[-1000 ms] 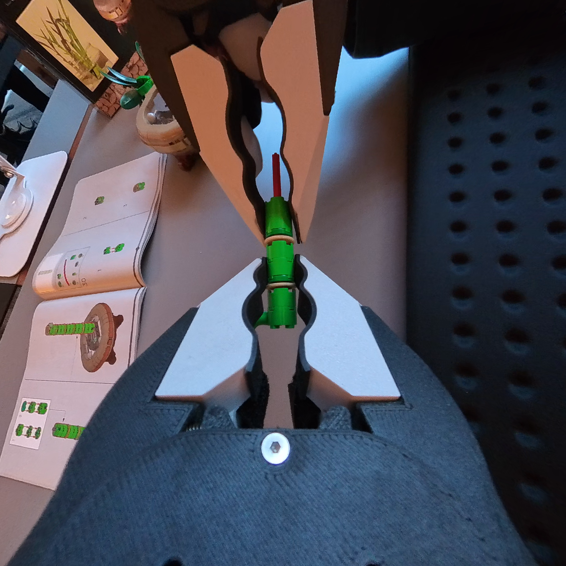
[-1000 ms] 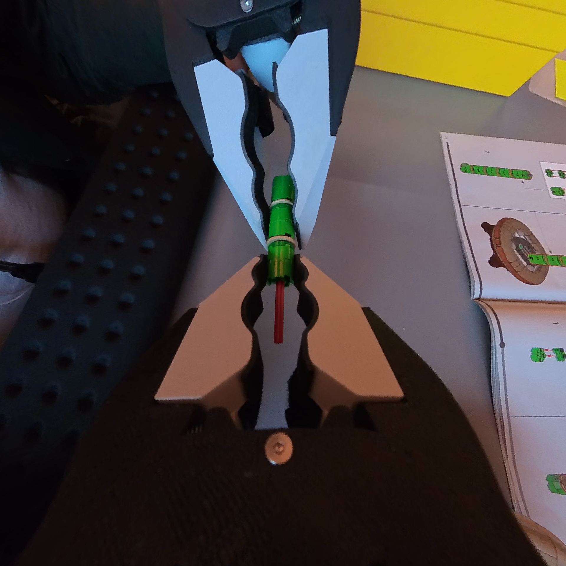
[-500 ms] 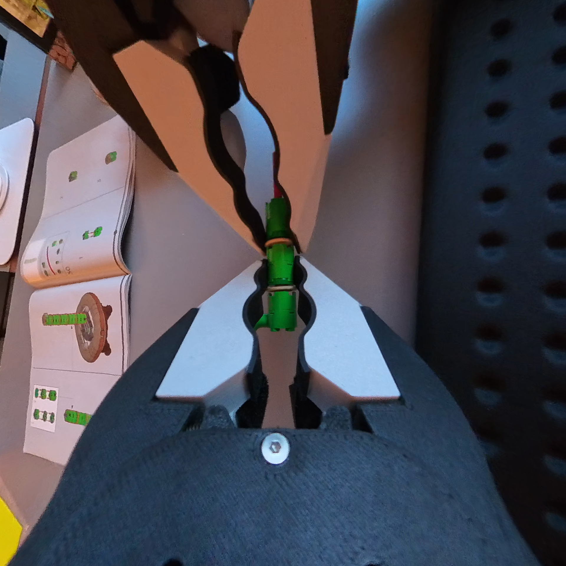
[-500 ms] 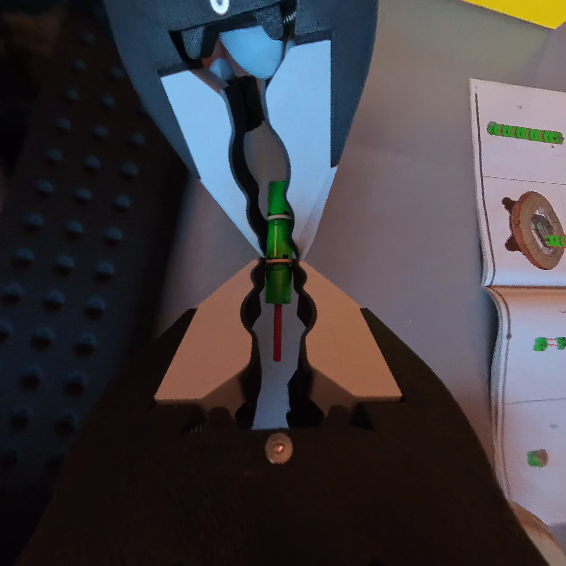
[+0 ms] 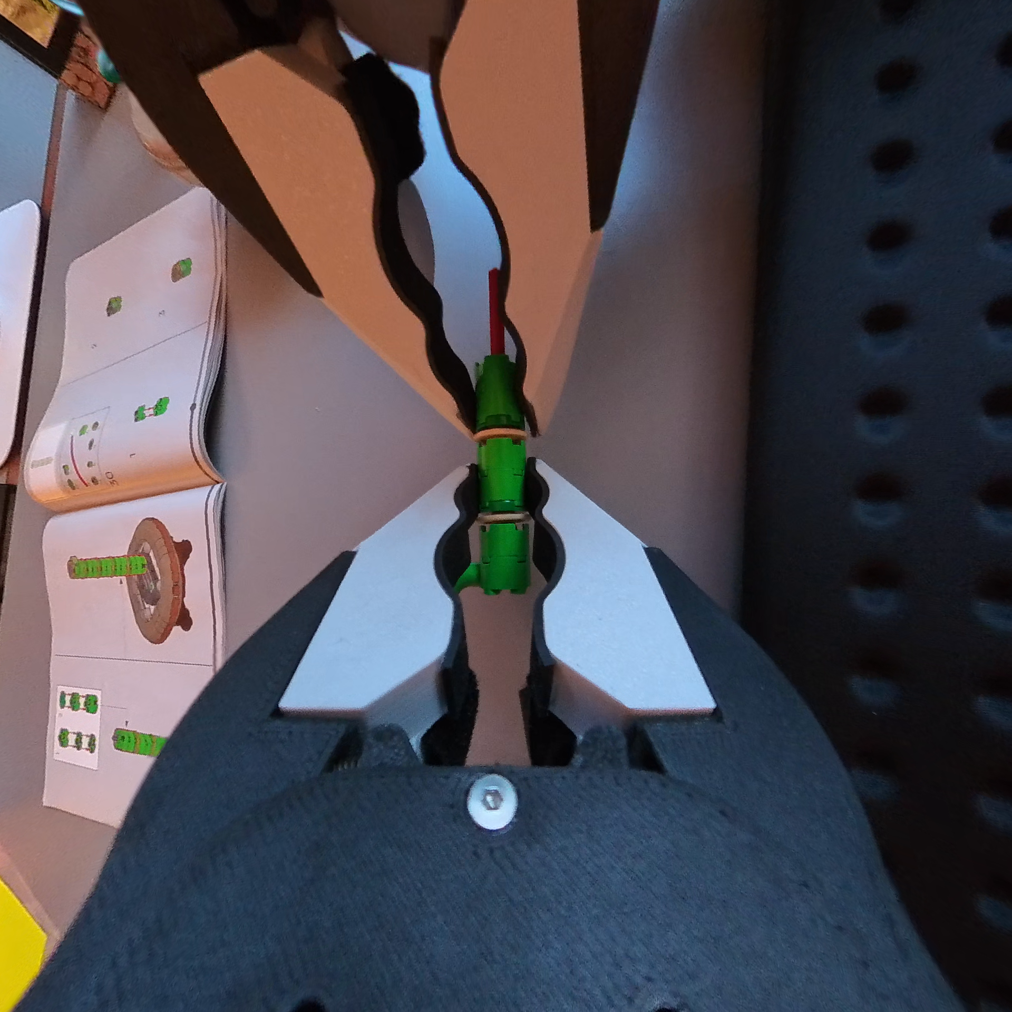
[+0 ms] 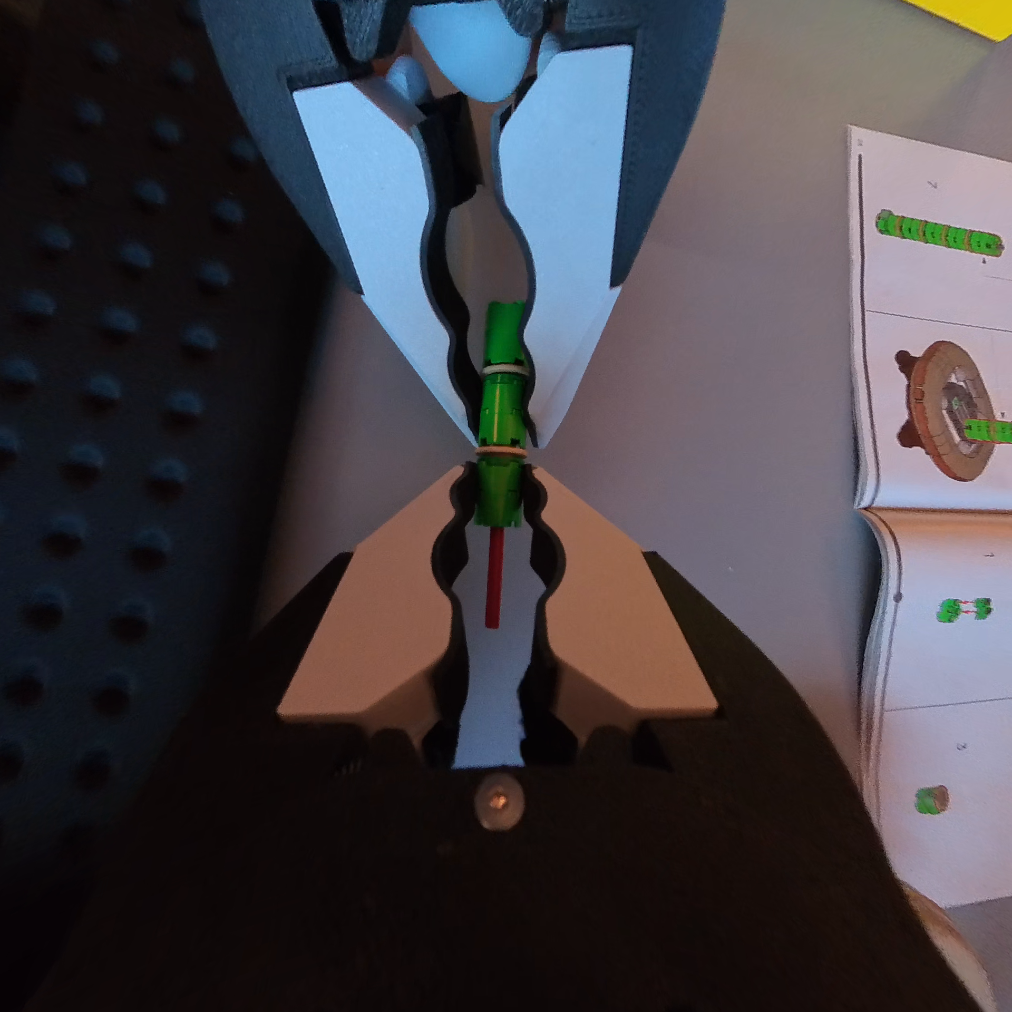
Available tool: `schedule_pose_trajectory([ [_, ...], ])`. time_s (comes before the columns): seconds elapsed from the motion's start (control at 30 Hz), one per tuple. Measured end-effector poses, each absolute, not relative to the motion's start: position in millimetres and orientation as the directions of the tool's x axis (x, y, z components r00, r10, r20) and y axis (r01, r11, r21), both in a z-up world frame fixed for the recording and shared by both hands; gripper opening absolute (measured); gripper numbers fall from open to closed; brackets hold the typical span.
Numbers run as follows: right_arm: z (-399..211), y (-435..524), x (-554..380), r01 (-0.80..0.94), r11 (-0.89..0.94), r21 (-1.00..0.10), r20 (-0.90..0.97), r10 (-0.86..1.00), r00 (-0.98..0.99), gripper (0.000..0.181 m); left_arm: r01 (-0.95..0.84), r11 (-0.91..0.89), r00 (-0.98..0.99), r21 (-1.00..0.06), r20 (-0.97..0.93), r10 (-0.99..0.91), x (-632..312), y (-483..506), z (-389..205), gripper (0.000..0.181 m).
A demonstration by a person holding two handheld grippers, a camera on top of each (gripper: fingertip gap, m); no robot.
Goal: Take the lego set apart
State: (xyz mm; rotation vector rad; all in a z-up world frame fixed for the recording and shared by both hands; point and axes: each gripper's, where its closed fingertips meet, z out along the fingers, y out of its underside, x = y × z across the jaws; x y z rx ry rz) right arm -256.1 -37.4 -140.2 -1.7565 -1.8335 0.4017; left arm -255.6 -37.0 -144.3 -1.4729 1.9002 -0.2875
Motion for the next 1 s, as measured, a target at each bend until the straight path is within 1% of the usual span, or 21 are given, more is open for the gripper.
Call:
schedule_pose_trajectory([
  [0.07, -144, -37, -256, 0.819, 0.082, -0.567, 0.178, 0.984, 0.025, 0.016, -0.767, 0.321, -0.104, -0.556, -0.386, -0.917, -256, -37, -146, 0.015],
  [0.13, -141, -34, -256, 0.819, 0.093, -0.566, 0.202, 0.979, 0.028, 0.015, -0.765, 0.338, -0.099, -0.548, -0.419, -0.903, -255, -34, -145, 0.015],
  [0.3, -133, -37, -256, 0.798, 0.122, -0.59, 0.215, 0.977, 0.01, 0.015, -0.733, 0.37, -0.106, -0.57, -0.442, -0.891, -255, -35, -139, 0.016],
  [0.37, -123, -40, -255, 0.752, 0.113, -0.65, 0.179, 0.984, 0.008, 0.016, -0.701, 0.36, -0.093, -0.616, -0.421, -0.902, -253, -38, -131, 0.016],
  [0.43, -104, -44, -255, 0.668, 0.09, -0.738, 0.128, 0.992, 0.007, 0.016, -0.642, 0.366, -0.074, -0.674, -0.421, -0.904, -250, -42, -114, 0.016],
  [0.5, -90, -49, -252, 0.614, 0.077, -0.786, 0.091, 0.996, -0.007, 0.016, -0.592, 0.359, -0.061, -0.722, -0.404, -0.913, -247, -47, -101, 0.017],
  [0.8, -78, -53, -247, 0.556, 0.047, -0.83, 0.036, 0.999, -0.03, 0.016, -0.545, 0.356, -0.05, -0.759, -0.394, -0.918, -243, -51, -88, 0.017],
  [1.0, -75, -54, -244, 0.551, 0.028, -0.834, 0.014, 0.999, -0.03, 0.017, -0.535, 0.353, -0.047, -0.768, -0.389, -0.92, -242, -51, -85, 0.017],
])
